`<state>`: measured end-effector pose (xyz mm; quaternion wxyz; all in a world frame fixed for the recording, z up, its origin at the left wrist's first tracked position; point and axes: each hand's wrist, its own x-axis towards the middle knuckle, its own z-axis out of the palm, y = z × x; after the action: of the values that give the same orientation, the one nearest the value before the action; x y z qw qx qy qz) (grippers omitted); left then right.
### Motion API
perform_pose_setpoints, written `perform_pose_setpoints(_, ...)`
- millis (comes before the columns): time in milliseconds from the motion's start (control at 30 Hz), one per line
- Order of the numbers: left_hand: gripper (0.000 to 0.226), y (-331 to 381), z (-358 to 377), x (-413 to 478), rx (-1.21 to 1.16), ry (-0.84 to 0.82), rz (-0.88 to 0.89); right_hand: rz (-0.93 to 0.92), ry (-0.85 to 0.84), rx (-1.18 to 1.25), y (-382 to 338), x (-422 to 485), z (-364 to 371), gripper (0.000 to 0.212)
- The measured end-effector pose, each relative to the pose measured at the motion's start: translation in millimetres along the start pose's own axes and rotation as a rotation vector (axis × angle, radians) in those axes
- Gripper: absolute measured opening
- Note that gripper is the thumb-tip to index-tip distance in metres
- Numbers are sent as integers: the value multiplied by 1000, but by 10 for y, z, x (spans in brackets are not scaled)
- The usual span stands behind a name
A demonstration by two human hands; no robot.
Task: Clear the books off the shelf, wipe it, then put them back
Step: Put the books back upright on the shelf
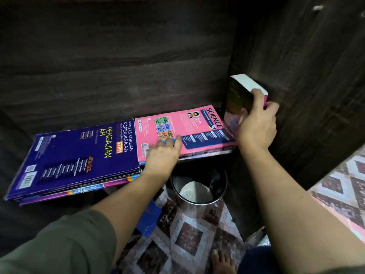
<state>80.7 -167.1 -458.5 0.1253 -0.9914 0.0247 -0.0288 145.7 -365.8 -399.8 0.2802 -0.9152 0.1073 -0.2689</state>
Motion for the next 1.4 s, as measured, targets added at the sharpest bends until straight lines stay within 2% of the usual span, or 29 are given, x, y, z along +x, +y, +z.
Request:
perform_pose_setpoints(67,64,33,-3,13,30,-30,-19,5,18,8,1,7,5,51)
perform_pose_setpoints(133,58,5,-50,81,31,16,-6,0,38,16,-1,19,8,48)
perform_pose_setpoints(267,48,-190,-266,253,76,297,89,-6,51,54,10,21,-2,48)
perform_pose_setpoints(400,46,-423,-390,272,34,529,80,13,73,105,-4,51,-4,44)
perform_pose_setpoints(533,44,-621,-404,152,58,644,57,-8,69,113,-77,101,41,44)
perform_pose_setpoints(633,42,-627,-245,4,103,561,45,30,78,-56,-189,81,85,52)
perform_pose_setpoints(700,44,-535,-74,-104,137,468,77,-8,169,-201,-287,21,122,57)
perform_pose_setpoints(767,51,-424,12,-206,123,252,92,-84,231,-235,-360,-28,146,57)
perform_pose_setpoints(867,69,-363,106,-245,125,26,62,-226,170,-287,-345,-118,234,53)
perform_pose_setpoints(1000,70,-379,66,-201,89,57,75,-227,122,-302,-345,-143,309,51)
perform_pose_setpoints(1067,74,-420,63,-203,82,31,89,-159,37,-191,-332,-42,221,52)
perform_pose_setpoints(1133,74,-426,54,-217,98,19,97,-79,-27,-27,-254,83,93,45)
perform_pose_setpoints(1233,66,-434,34,-218,97,54,90,10,23,92,-159,143,-34,39)
perform_pose_setpoints(1400,63,-544,38,-269,131,198,75,36,43,145,-173,139,-4,41)
